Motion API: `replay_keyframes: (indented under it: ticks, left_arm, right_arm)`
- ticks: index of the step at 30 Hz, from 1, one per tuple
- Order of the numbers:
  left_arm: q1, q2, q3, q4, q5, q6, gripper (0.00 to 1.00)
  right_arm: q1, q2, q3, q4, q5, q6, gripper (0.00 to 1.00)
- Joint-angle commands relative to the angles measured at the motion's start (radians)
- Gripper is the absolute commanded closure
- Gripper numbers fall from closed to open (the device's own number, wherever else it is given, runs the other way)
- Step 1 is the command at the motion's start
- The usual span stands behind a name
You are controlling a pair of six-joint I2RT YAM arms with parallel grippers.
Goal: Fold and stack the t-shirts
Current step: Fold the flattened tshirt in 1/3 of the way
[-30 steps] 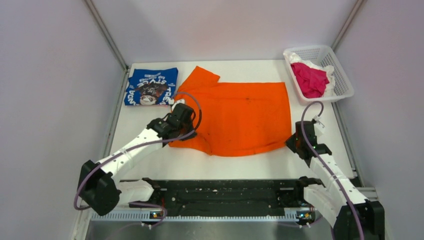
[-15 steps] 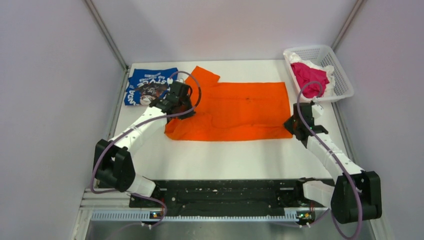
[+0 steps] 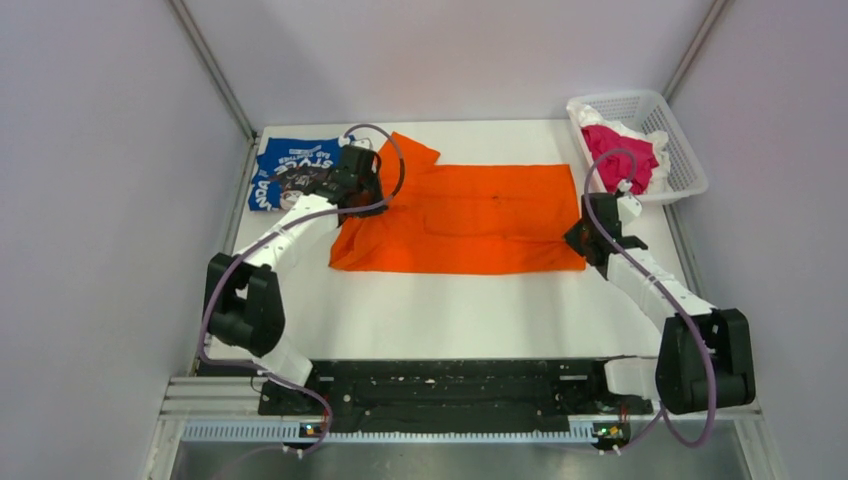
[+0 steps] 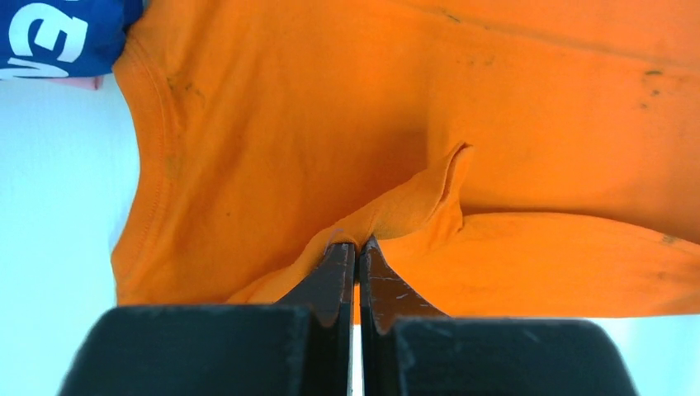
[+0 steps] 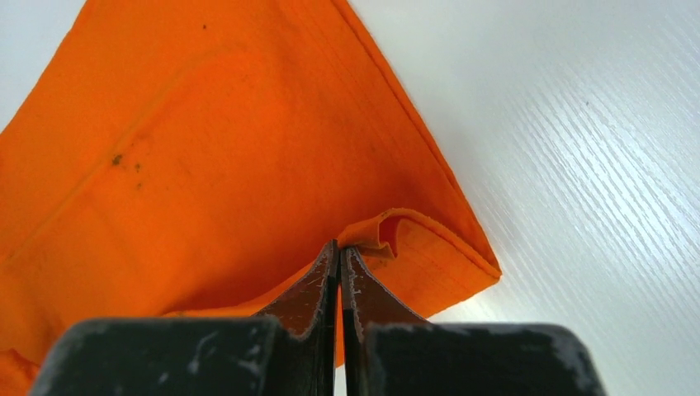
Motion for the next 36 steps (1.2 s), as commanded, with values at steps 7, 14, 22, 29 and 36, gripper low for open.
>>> replay_keyframes:
  ticks: [7,14,22,29,36]
  left_arm:
    - [0.061,0.161,0.13,0.066,0.031,0.087,1.0]
    - [0.086,0.314,0.243,0.09,0.075,0.178,0.94]
    - [0.091,0.512,0.55,-0.163,0.009,0.263,0.35]
    - [0.09,0.357,0.449,-0.118,0.105,0.161,0.01]
    - [0.09,0.243,0.122,0.099,0.262,0.007,0.01]
  right_arm:
    - [-0.008,0.126,0.068,0.148,0.059,-0.077,1.0]
    - [-0.011,0.231,0.132,0.167,0.106,-0.075,0.95]
    - [-0.01,0.24,0.194,0.09,0.141,-0.069,0.4]
    - [0.016,0.162,0.175,0.08,0.023,-0.102,0.01]
    - [0.148,0.245,0.16,0.116,-0.067,-0.126,0.01]
